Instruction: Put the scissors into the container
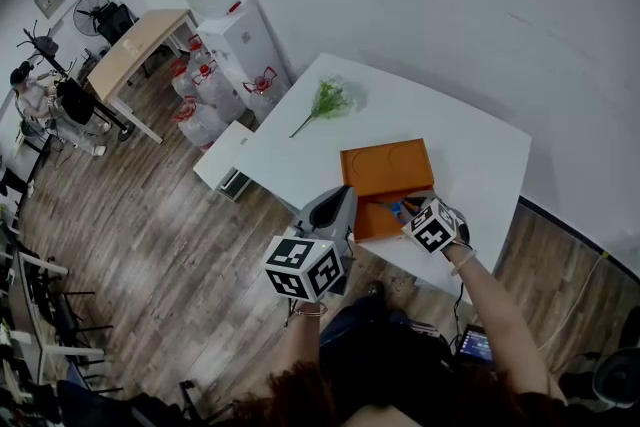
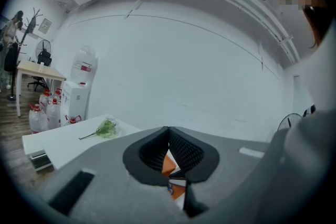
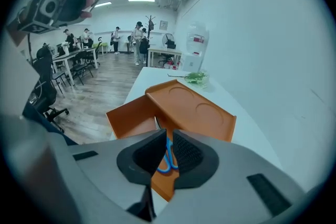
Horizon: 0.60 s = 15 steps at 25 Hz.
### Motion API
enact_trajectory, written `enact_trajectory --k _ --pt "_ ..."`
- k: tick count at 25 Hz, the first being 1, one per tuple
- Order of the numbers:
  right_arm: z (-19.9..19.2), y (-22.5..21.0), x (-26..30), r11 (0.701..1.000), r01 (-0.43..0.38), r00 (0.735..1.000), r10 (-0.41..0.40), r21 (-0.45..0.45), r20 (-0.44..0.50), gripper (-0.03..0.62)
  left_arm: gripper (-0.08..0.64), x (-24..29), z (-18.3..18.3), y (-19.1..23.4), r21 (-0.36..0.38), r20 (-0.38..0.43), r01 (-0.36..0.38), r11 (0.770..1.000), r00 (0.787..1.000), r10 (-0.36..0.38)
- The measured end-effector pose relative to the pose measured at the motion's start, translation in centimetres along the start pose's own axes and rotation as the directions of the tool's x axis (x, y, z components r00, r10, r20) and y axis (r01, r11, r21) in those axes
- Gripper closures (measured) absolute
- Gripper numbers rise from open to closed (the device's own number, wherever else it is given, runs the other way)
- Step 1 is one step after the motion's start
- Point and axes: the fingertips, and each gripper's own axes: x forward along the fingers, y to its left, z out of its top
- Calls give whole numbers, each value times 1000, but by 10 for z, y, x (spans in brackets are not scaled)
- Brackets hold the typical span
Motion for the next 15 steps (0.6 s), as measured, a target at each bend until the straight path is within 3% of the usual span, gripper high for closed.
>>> enact_trajectory --k 10,15 --pt "23 -4 -36 996 50 989 -60 76 138 578 545 -7 -1 -18 26 11 -14 1000 1000 14" --pt "35 -1 -55 986 59 973 -92 158 212 589 545 -13 0 -23 36 25 -21 999 999 20"
